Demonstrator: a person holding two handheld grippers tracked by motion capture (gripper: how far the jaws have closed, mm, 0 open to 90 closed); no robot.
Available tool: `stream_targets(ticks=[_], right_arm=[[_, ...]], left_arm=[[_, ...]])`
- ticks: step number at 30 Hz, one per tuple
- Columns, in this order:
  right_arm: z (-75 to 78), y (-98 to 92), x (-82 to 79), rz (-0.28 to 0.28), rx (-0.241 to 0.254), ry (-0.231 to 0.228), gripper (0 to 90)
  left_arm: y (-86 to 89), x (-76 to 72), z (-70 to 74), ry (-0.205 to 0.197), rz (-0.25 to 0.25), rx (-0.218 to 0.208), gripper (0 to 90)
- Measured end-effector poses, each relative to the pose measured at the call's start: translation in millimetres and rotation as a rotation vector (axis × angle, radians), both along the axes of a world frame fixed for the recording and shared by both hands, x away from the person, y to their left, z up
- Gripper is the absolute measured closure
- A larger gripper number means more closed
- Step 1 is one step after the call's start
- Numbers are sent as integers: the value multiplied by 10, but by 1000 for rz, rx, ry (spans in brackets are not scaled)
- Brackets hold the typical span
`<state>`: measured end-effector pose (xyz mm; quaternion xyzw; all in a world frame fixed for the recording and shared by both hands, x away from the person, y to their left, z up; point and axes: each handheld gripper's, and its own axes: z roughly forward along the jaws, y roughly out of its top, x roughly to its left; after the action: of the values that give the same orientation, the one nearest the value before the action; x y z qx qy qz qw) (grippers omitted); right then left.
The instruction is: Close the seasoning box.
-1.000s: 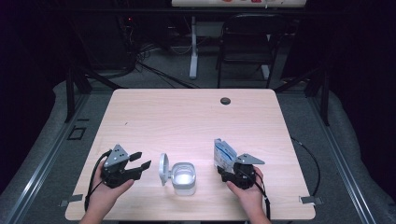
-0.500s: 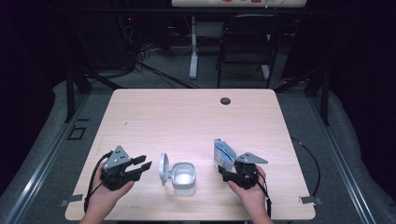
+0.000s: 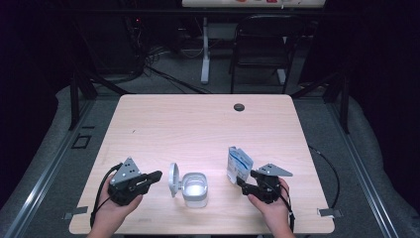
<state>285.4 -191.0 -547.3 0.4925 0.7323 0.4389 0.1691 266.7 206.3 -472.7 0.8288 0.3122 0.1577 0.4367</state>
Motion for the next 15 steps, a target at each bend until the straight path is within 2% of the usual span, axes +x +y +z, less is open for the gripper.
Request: stream_targets(ticks=[11, 15], right_arm=[[-40, -21, -47, 5, 1, -7, 383], [-51, 0, -60, 19, -6, -12, 380]], left_arm=[[-82, -31, 1, 9, -45, -9, 900], [-120, -52, 1, 5, -55, 0, 900]])
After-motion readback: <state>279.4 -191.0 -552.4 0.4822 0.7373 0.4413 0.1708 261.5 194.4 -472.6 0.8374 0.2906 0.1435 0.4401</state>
